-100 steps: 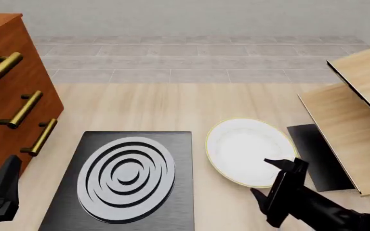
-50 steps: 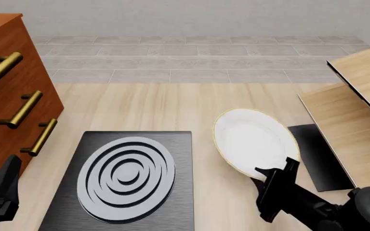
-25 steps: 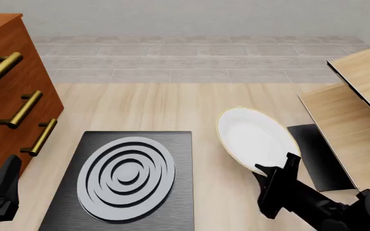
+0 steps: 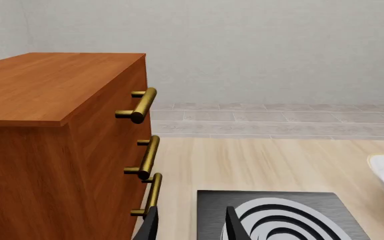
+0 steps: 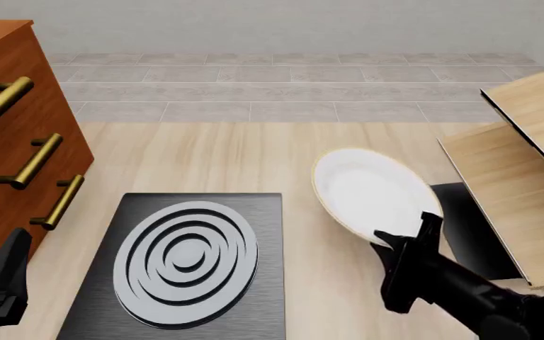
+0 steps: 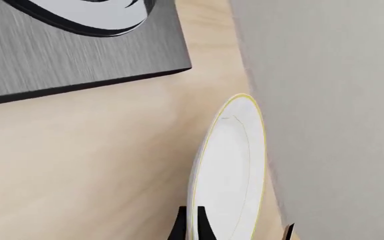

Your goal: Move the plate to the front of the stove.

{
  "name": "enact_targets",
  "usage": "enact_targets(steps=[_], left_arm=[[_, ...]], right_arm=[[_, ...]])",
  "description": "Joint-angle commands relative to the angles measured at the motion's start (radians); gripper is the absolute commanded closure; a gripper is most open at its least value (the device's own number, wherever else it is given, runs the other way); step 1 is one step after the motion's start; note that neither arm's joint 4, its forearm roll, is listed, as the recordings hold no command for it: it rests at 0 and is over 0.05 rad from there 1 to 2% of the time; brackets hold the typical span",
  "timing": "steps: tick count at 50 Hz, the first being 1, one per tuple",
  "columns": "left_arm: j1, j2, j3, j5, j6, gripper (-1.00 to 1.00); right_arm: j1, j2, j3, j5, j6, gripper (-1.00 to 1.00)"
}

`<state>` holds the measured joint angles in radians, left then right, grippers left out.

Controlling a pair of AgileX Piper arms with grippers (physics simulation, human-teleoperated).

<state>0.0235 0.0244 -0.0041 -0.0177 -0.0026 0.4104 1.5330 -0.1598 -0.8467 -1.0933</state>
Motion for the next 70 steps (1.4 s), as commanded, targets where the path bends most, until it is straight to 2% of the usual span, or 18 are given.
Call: enact_targets(steps=[1, 11, 21, 28, 48, 70], left_arm=[[0.000, 0.000, 0.000, 0.000, 0.000, -1.00], [0.000, -0.001, 0.000, 0.000, 0.000, -1.00], [0.000, 0.000, 0.000, 0.000, 0.000, -1.00], [0.002, -0.003, 0.000, 0.002, -0.001, -1.00], [0.002, 0.002, 0.002, -0.004, -0.001, -1.00], [0.002, 0.002, 0.001, -0.002, -0.001, -1.00]], right_arm=[[0.011, -0.057, -0.035, 0.064, -0.037, 1.00], [0.035, -0.084, -0.102, 0.156, -0.056, 1.00], [0.059, -0.113, -0.232, 0.318, -0.037, 1.00], [0.053, -0.134, -0.287, 0.374, -0.034, 1.00], [0.069, -0.074, -0.400, 0.421, -0.033, 1.00], [0.064, 0.115, -0.573, 0.425, -0.064, 1.00]])
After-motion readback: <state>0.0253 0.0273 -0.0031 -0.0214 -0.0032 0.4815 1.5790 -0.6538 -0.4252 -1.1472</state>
